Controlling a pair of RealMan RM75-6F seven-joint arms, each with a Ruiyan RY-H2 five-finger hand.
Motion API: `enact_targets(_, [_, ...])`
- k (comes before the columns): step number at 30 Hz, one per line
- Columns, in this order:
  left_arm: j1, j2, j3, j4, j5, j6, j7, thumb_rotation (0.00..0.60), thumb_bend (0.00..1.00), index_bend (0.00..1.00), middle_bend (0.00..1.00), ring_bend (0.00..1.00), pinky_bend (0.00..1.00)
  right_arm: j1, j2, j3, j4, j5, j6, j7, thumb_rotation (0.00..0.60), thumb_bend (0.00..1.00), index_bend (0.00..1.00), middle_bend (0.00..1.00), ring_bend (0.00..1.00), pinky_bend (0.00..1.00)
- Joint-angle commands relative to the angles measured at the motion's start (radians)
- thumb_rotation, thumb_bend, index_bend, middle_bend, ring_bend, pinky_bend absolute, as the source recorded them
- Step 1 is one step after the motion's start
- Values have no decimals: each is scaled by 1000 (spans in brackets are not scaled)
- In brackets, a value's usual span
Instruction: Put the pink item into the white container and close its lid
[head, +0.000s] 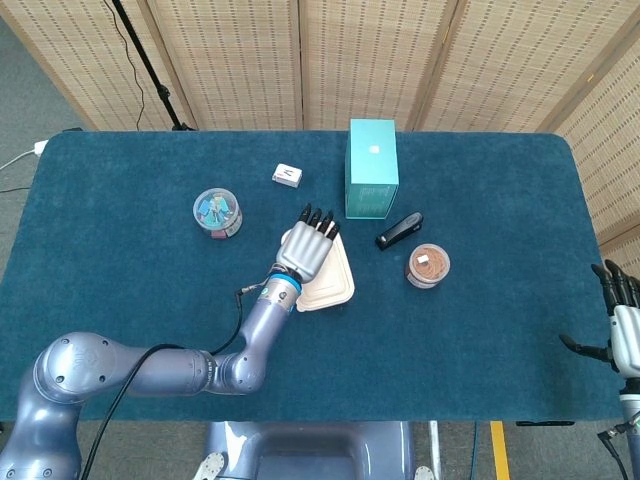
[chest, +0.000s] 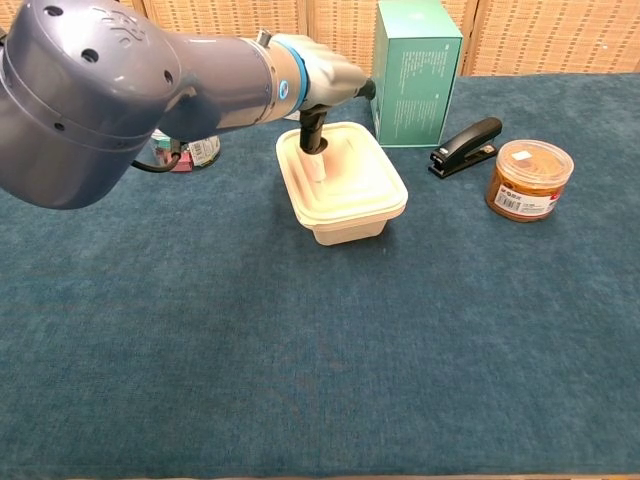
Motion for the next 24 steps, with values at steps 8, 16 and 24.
enact_targets(8, [19, -1, 24, 7, 127, -30, -93, 600, 445, 0, 0, 0, 0, -3, 5, 1, -1, 1, 2, 9, 600, 0, 0, 0, 0, 0])
enact_targets(16, [69, 107, 9, -137, 217, 51, -161, 600, 38, 0, 0, 0, 0, -4, 7, 0, 3, -2, 0, 22, 600, 0, 0, 0, 0, 0])
enact_targets(24, [221, 350, 56, -395, 371, 130, -302, 600, 0, 0, 0, 0, 0, -4, -4, -6, 16, -39, 24, 20, 600, 0, 0, 0, 0, 0])
